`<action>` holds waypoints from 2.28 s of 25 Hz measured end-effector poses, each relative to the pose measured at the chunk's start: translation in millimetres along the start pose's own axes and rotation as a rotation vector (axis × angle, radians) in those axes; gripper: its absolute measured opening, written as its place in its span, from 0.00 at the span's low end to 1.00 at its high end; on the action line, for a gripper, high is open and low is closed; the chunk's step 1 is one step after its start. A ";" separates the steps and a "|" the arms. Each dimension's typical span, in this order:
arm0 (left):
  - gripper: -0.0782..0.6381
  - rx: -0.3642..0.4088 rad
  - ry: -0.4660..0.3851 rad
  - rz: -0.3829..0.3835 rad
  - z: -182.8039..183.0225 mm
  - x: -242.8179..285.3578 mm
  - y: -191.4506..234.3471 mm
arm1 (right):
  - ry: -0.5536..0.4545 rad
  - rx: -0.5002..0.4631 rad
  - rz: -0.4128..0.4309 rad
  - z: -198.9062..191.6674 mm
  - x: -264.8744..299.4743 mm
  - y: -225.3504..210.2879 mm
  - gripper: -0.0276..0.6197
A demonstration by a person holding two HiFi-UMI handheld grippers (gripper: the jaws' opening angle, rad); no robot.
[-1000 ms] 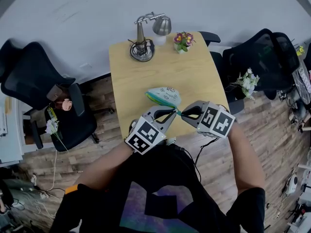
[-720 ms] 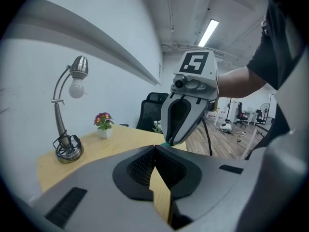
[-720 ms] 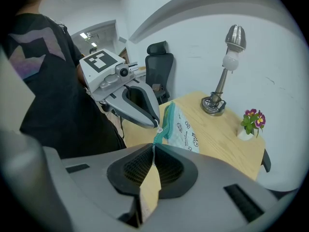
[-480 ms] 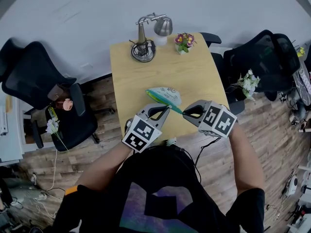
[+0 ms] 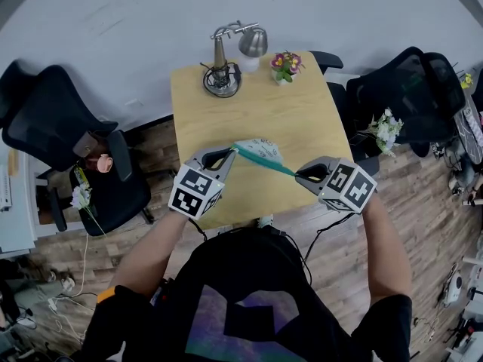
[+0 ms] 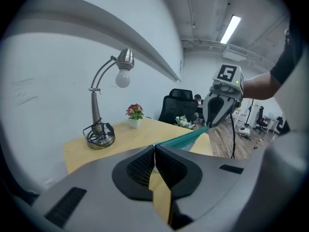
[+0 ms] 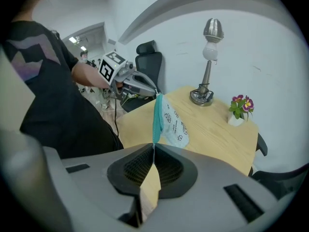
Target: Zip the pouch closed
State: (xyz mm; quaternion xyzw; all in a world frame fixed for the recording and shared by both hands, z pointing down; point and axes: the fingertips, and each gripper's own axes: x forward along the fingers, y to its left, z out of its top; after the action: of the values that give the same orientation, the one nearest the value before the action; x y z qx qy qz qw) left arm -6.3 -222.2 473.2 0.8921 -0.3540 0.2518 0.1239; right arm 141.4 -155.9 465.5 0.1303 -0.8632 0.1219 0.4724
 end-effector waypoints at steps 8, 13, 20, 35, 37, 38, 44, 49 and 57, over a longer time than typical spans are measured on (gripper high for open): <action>0.12 -0.018 0.000 0.005 -2.0 0.1 -13.0 | 0.052 -0.030 -0.030 -10.4 8.8 -1.7 0.09; 0.13 -0.047 -0.023 -0.011 2.0 -5.7 -21.3 | 0.050 -0.025 -0.040 -9.3 12.7 -3.3 0.09; 0.13 -0.091 -0.030 -0.052 -2.4 -19.1 -45.0 | 0.057 -0.023 -0.059 -11.4 13.6 -3.8 0.09; 0.18 -0.104 -0.062 -0.051 5.8 -41.2 -61.3 | -0.065 0.037 -0.099 16.8 13.0 30.7 0.22; 0.18 -0.107 -0.076 -0.033 7.9 -47.3 -59.7 | -0.112 0.085 -0.152 26.6 10.3 33.4 0.22; 0.18 -0.110 -0.082 -0.023 9.0 -50.8 -59.4 | -0.138 0.118 -0.194 32.1 8.7 33.0 0.21; 0.18 -0.128 -0.129 0.031 16.9 -76.7 -59.3 | -0.335 0.353 -0.455 67.0 -4.9 31.3 0.15; 0.18 -0.137 -0.165 0.066 21.4 -98.6 -58.5 | -0.432 0.477 -0.577 81.9 -17.7 47.1 0.10; 0.18 -0.142 -0.224 0.088 32.2 -118.9 -79.1 | -0.532 0.509 -0.673 88.2 -42.9 72.4 0.08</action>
State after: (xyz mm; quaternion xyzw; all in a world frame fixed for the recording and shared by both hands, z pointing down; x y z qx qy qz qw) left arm -13.8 -110.6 378.9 0.8872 -0.4213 0.1304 0.1354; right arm 70.0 -112.9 376.6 0.5394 -0.8066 0.1319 0.2024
